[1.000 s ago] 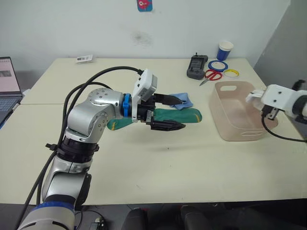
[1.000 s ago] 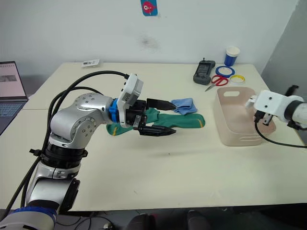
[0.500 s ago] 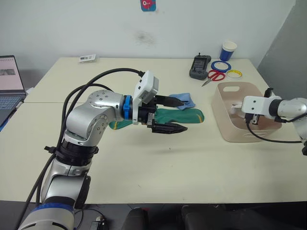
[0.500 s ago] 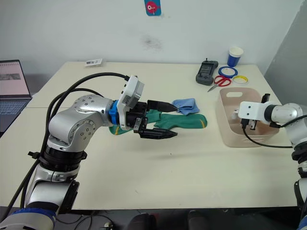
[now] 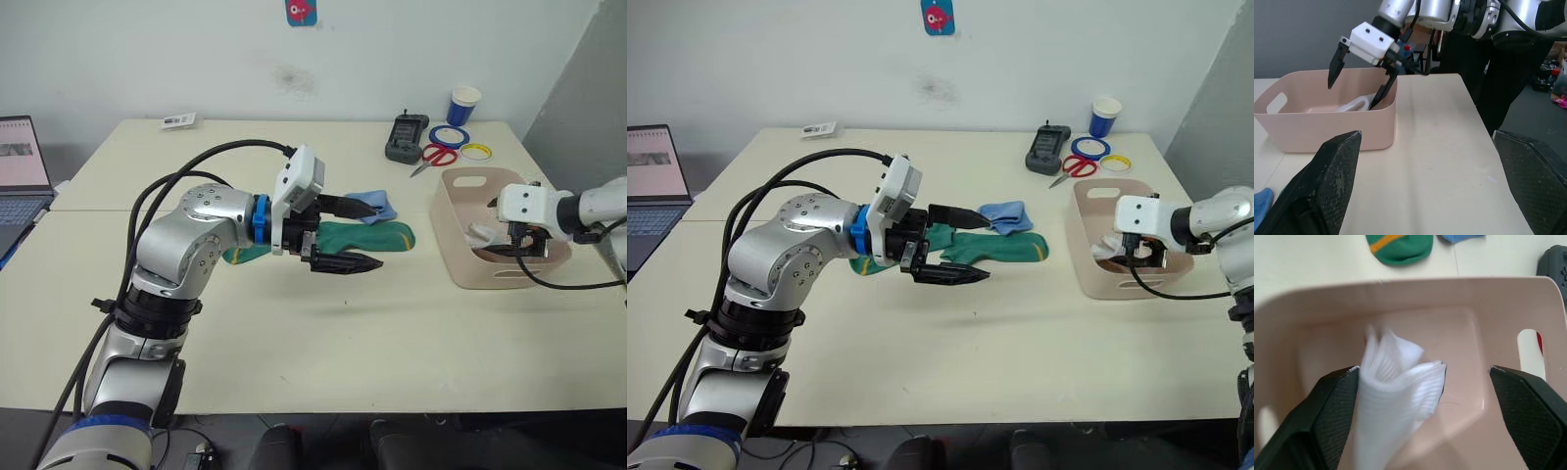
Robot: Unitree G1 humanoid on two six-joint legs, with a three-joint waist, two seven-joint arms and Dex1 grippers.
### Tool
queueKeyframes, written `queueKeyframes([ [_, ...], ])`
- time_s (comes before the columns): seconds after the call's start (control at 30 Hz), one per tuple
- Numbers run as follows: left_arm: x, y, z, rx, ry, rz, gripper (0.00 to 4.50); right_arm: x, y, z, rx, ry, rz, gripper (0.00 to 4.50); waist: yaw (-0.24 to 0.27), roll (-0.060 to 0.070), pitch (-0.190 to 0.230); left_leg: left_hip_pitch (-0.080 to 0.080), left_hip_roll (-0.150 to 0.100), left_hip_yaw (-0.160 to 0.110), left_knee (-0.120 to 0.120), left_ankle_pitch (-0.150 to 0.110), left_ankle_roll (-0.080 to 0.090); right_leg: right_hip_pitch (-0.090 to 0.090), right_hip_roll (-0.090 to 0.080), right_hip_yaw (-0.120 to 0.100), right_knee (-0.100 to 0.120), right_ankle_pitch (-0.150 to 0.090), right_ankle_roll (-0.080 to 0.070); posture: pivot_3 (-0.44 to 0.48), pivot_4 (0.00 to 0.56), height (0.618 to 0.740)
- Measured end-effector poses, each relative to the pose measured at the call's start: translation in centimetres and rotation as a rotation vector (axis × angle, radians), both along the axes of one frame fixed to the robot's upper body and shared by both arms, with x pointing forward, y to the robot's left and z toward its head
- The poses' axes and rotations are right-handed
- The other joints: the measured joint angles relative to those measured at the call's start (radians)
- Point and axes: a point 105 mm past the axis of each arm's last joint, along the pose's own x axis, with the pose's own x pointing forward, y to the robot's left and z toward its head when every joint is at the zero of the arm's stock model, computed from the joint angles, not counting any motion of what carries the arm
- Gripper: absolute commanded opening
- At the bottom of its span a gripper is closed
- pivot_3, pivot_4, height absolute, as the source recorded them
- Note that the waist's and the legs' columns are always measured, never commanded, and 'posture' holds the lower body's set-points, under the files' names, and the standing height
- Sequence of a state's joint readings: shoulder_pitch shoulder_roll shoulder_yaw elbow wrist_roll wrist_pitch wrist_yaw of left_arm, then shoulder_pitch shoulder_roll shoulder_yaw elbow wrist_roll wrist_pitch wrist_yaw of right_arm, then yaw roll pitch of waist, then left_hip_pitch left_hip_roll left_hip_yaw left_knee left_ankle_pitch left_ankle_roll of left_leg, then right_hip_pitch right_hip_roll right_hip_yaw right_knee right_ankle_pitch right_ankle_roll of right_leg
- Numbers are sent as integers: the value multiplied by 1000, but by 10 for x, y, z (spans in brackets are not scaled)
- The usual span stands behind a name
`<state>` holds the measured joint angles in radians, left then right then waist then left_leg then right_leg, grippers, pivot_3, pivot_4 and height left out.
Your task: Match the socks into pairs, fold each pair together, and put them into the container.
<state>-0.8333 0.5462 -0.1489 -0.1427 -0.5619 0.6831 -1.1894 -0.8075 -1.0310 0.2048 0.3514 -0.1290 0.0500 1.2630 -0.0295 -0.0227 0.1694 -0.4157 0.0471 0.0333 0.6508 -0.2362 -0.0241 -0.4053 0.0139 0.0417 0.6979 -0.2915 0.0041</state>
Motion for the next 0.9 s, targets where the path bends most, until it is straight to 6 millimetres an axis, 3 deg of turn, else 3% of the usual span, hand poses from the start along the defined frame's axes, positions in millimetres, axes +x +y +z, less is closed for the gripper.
queueKeyframes([
  [0.23,6,4,-2,8,-7,22,4500,-25,2,31,8,6,-10,4473,0,0,0,0,0,0,0,0,0,0,0,-1,0,0,0,0,150,732],
  [0.4,11,11,-4,28,-24,46,4500,-32,4,64,72,-119,-35,4473,-3,0,0,0,0,0,0,0,0,0,0,0,0,0,0,0,150,732],
  [0.57,31,38,-3,8,-60,200,4500,-45,29,99,322,-315,-27,4473,-3,0,0,0,1,-1,1,0,0,0,0,0,1,0,0,0,150,732],
  [0.83,55,110,-47,-19,-4,555,4500,-59,76,56,730,-405,-86,4473,1,0,0,-1,2,-1,0,3,-4,-2,-1,-2,2,0,0,0,150,732],
  [0.9,55,134,-54,-61,-20,683,4500,-72,90,42,796,-439,-76,4473,1,-3,-4,0,1,-1,-3,2,-4,0,-2,-2,0,-2,4,0,150,732],
])
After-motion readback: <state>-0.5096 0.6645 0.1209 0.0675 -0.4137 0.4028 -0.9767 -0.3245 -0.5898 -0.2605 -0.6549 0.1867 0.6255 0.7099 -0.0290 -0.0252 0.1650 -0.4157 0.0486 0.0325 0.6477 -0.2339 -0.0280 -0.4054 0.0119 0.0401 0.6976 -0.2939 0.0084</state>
